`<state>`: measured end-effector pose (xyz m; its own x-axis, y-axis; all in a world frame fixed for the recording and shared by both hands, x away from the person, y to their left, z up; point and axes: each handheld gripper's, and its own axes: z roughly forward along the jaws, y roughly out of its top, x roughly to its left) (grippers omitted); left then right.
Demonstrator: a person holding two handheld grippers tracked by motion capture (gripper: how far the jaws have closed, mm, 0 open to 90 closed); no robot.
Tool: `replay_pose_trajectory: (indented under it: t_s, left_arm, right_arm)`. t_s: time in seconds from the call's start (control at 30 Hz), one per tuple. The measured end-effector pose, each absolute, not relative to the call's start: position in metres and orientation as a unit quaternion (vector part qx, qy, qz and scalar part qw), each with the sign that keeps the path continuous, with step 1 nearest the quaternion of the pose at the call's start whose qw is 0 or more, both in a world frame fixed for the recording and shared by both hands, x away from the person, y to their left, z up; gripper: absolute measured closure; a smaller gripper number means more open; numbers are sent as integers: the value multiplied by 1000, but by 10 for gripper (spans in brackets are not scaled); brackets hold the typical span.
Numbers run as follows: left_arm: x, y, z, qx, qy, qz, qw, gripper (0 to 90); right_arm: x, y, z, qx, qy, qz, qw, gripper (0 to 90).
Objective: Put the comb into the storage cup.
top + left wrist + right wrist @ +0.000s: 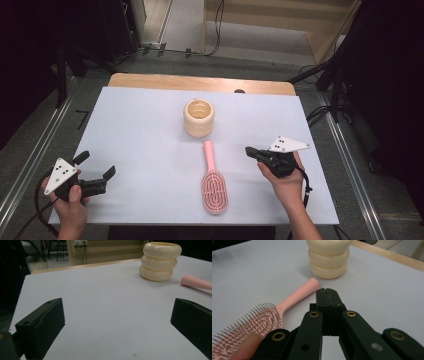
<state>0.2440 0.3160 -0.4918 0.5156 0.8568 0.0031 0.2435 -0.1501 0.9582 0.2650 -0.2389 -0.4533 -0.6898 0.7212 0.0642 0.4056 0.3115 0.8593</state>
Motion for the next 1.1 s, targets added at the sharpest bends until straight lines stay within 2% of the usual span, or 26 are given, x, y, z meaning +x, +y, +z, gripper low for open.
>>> replay_pose_trajectory:
  t_s: [1.1]
  left_arm:
    - [244, 317, -492, 699, 391, 292, 523, 0]
  right_arm:
    - [332, -132, -452, 268, 874, 386, 125, 878]
